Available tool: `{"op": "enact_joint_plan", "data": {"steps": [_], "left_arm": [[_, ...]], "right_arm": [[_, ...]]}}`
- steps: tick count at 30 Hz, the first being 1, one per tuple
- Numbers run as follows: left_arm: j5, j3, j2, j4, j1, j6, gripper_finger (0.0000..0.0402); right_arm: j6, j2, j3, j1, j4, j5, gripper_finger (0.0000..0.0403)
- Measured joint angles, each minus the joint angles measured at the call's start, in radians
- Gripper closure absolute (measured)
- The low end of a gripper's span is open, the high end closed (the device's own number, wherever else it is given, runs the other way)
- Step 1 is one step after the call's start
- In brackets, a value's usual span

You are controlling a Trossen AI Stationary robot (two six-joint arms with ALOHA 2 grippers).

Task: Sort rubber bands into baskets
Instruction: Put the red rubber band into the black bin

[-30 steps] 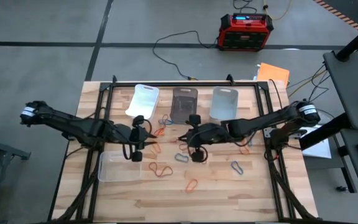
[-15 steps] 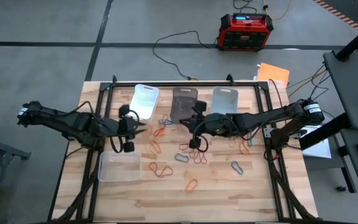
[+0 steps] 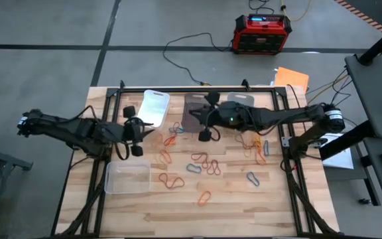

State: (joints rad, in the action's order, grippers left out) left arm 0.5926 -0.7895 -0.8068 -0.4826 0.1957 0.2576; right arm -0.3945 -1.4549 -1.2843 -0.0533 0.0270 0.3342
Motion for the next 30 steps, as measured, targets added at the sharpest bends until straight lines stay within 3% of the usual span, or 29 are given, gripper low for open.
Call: {"op": "enact_joint_plan", "data": {"steps": [5, 12, 30], "left_arm": [[-0.007, 0.000, 0.033, 0.024, -0.032, 0.022, 0.0326], [-0.060, 0.000, 0.050, 0.078, -0.041, -0.032, 0.0326], [-0.082, 0.018, -0.024, 0.112, -0.041, -0.104, 0.0326]], "right_arm": [[-0.010, 0.009, -0.007, -0.072, 0.000, -0.002, 0.0394], [0.111, -0.025, -0.006, -0.162, 0.003, -0.056, 0.0394], [0.213, -0.267, -0.005, -0.256, 0.106, -0.080, 0.0394]]}}
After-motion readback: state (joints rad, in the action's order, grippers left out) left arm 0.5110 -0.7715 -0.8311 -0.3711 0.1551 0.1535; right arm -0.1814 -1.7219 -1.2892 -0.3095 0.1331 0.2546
